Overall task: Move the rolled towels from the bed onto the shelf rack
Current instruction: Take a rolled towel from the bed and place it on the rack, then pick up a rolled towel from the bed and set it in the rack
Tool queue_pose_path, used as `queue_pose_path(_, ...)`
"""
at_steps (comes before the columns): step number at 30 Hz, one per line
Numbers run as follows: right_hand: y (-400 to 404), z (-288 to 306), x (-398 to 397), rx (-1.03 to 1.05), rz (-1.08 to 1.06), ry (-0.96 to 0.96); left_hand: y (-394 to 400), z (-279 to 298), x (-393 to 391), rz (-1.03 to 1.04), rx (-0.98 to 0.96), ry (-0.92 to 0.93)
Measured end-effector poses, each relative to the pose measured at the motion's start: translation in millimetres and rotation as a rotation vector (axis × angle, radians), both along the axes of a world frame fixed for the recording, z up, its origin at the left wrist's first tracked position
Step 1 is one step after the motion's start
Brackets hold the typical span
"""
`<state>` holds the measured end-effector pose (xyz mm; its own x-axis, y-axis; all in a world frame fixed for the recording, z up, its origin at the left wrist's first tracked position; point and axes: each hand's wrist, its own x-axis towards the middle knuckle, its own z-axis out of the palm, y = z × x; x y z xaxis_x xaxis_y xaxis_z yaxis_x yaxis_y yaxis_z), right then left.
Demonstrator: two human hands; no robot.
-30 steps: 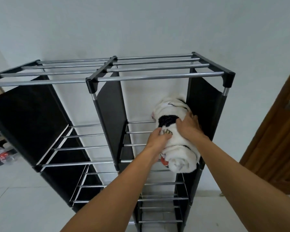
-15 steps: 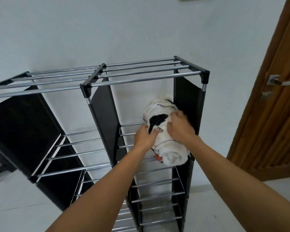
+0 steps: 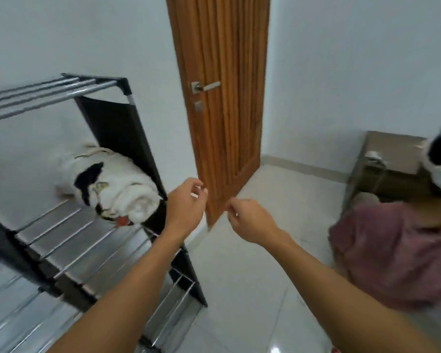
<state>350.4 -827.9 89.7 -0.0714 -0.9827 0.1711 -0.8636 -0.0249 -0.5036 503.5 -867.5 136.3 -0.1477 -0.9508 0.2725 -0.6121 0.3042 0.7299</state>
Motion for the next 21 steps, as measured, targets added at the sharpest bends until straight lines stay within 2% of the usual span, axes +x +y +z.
queue_pose_path(5,165.9,-9.3,-128.7,0.061,-0.494,-0.088,70.1,-25.6,-134.6,-0.613,0.263,-0.193)
queue_pose_path(11,409.2,-0.1,-218.5,-0.050,-1.115,-0.248,252.2,-28.7,-315.4,-1.248,0.211,-0.332)
queue_pose_path(16,580.9,-19.0,-251.4,-0.130,-1.486,-0.330,421.9,-37.7,-422.9,-1.603,0.295,-0.425)
queue_pose_path(21,728.6,-44.9,-261.9,-0.077,-1.777,-0.413,574.3,-65.5,-498.6,-1.783,0.472,-0.471)
